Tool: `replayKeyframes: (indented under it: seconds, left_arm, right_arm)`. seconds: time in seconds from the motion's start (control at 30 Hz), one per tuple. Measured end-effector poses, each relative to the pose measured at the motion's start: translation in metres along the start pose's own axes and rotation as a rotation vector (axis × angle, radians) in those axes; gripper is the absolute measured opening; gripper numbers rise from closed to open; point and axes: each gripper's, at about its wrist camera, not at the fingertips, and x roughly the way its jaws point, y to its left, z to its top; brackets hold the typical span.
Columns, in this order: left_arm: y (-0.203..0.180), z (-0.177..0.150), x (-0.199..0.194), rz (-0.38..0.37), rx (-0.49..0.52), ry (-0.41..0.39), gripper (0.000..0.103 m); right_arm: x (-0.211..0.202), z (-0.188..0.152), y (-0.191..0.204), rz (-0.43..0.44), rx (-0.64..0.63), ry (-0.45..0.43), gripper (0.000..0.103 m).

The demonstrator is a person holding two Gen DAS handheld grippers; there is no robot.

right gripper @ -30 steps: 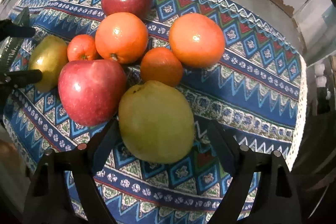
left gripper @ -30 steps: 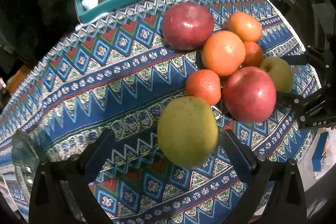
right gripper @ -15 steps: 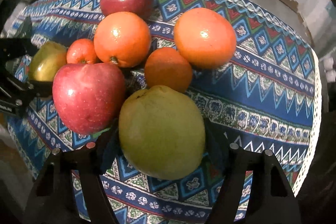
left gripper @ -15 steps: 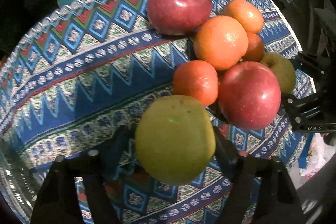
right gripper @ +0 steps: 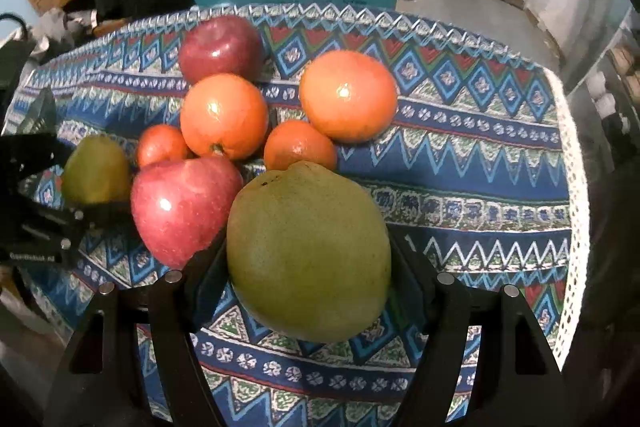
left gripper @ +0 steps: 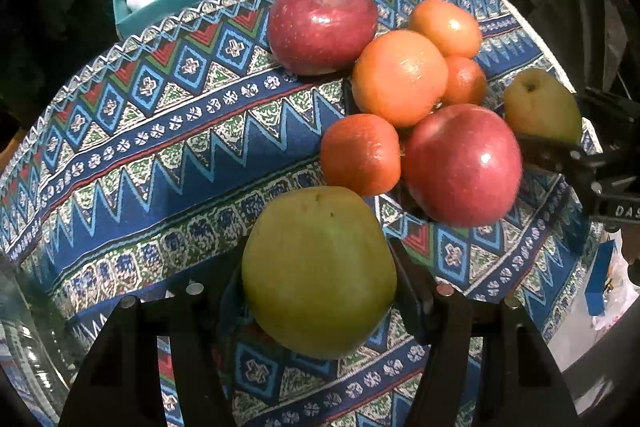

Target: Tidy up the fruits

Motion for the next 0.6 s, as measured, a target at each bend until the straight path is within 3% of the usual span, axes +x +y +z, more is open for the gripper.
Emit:
replayKeyframes:
  seconds: [0.6]
  left_arm:
    - [0.002, -0.009, -0.094, 0.051, 0.020, -0.173, 0.066]
  right_arm:
    - [-0.063, 0.018, 0.032, 0.012, 0.010, -0.156, 0.073]
